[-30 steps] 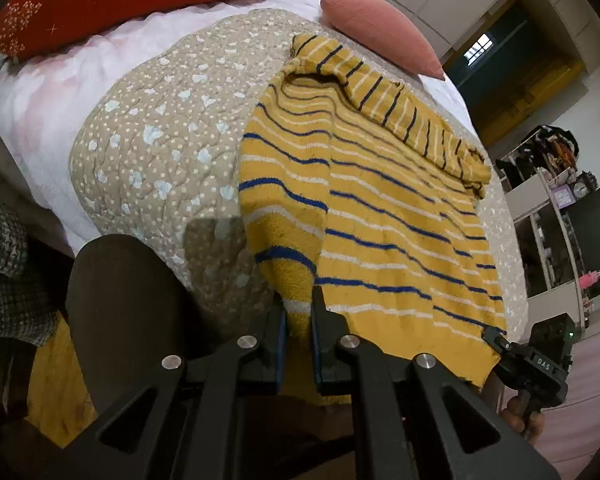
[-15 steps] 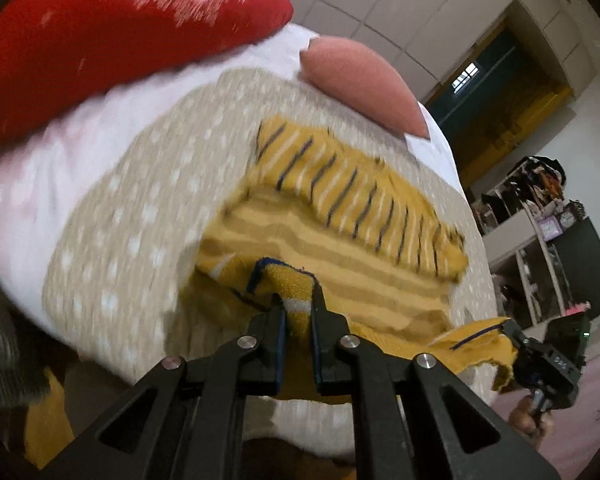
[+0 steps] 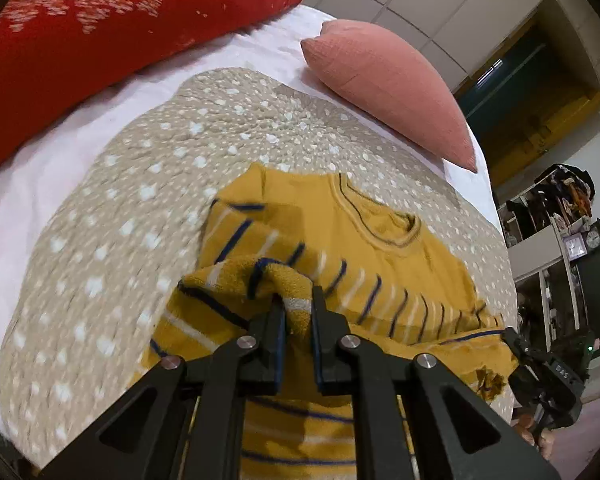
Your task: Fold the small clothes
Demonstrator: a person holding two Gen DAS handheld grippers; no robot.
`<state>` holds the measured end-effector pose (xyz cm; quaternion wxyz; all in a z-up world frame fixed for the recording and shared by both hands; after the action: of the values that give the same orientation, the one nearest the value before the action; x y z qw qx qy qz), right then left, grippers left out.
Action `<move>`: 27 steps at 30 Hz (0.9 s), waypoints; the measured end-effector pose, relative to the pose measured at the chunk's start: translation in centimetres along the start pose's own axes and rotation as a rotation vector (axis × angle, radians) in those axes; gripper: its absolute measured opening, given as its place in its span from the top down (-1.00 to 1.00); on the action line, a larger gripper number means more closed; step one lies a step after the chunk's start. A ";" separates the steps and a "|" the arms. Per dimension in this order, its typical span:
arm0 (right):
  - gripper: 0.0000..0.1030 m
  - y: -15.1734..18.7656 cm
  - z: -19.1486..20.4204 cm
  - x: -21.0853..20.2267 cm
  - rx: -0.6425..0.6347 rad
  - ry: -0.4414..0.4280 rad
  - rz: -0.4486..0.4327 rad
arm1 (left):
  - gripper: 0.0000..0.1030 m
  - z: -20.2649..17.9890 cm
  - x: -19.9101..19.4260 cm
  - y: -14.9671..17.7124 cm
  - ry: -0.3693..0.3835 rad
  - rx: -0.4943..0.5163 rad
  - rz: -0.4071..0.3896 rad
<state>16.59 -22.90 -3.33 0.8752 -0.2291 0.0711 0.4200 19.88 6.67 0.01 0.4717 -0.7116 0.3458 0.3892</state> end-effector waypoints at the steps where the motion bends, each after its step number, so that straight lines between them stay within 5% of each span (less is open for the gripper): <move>1: 0.78 -0.7 -0.7 0.6 0.015 0.003 0.002 | 0.79 -0.1 0.7 -0.6 0.007 -0.009 0.010; 10: 0.66 -4.5 -5.0 4.3 0.168 -0.025 -0.008 | 0.64 -0.4 6.0 -4.2 0.116 -0.139 0.119; 18: -0.08 -7.4 -6.1 5.4 0.261 -0.111 -0.078 | 0.07 1.0 6.2 -7.6 0.195 -0.249 0.086; 21: -0.27 -8.6 -6.3 4.8 0.253 -0.096 -0.128 | -0.03 2.2 5.4 -8.9 0.172 -0.266 0.051; 27: -0.28 -9.1 -4.6 1.6 0.112 0.021 -0.121 | -0.03 4.7 2.7 -7.2 0.052 -0.159 0.008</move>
<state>24.89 -28.85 -4.76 0.9097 -0.1880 0.0898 0.3592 26.24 13.02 -0.69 0.4029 -0.7554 0.3288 0.3988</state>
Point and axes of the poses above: each gripper's, at about its wrist camera, not at the fingertips, and x roughly the way its jaws point, z to its left, y to its underside, the point moved 9 cm from there along x, roughly the way its jaws point, and after that the axes turned 12 degrees about -y, right-handed, at the moved point
